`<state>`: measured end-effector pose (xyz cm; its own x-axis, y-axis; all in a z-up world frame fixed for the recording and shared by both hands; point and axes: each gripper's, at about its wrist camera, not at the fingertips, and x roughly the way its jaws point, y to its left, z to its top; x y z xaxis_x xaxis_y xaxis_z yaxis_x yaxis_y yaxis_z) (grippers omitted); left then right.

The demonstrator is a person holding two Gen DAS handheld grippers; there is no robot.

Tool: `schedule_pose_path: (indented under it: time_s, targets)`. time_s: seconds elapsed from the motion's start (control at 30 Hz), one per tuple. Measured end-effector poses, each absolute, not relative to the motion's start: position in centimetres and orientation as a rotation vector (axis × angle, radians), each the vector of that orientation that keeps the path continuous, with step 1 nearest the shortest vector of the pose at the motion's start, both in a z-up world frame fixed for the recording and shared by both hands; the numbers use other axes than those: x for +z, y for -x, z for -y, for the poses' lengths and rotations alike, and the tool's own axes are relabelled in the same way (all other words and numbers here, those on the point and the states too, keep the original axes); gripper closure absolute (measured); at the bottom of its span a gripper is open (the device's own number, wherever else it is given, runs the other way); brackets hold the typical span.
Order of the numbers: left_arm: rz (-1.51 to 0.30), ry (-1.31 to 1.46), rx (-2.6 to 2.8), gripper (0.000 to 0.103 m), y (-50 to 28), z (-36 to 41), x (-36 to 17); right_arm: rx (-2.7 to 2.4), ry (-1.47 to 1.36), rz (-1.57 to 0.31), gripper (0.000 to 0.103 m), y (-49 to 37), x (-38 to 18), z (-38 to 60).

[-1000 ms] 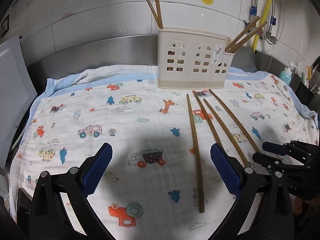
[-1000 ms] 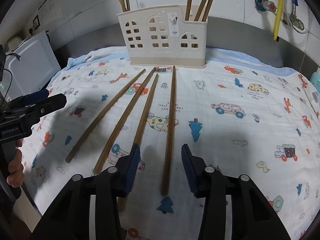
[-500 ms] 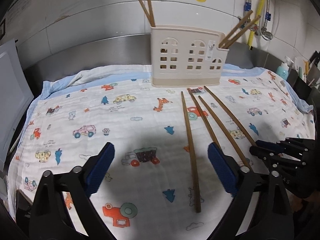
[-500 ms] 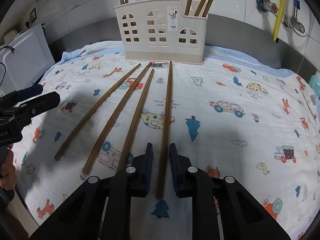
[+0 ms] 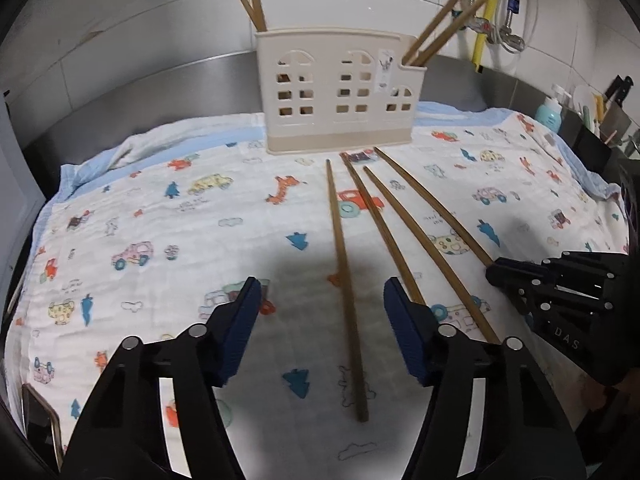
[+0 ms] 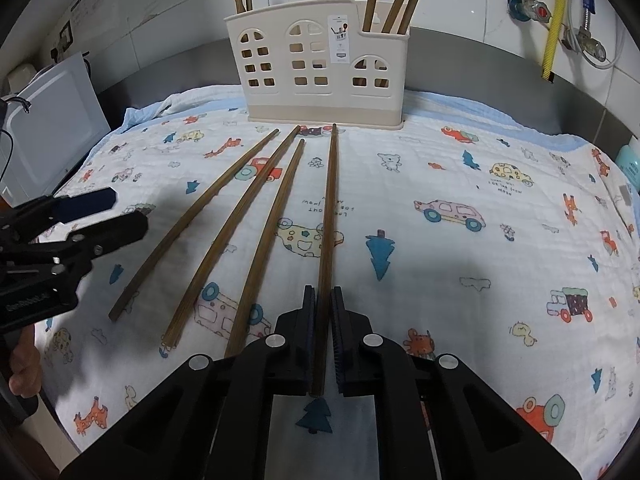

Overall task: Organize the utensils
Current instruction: 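Close the left tool on a chopstick while the right tool grasps another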

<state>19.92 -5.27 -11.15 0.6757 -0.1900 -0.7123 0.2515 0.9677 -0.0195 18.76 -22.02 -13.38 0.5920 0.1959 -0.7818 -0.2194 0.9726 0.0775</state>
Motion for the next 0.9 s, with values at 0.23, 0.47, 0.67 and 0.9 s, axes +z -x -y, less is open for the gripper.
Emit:
schedule_pose_path:
  time_s: [0.23, 0.47, 0.67, 0.9]
  targets:
    - [-0.832, -0.075, -0.275, 0.062, -20.8, 6.3, -12.3, 0.25, 0.005, -0.902, 0.096, -18.6, -13.3, 22.5]
    - [-0.885, -0.048, -0.275, 0.077, -21.9, 6.6, -13.7, 0.263, -0.016, -0.899, 0.097, -18.6, -13.3, 23.0]
    - [-0.882, -0.049, -0.265, 0.081, -21.8, 7.0, -13.8, 0.266, -0.024, -0.895, 0.096, -18.6, -13.4, 23.0]
    - [-0.882, -0.075, -0.242, 0.092, -21.7, 7.5, -13.9, 0.266, -0.027, -0.896, 0.096, -18.6, -13.4, 23.1]
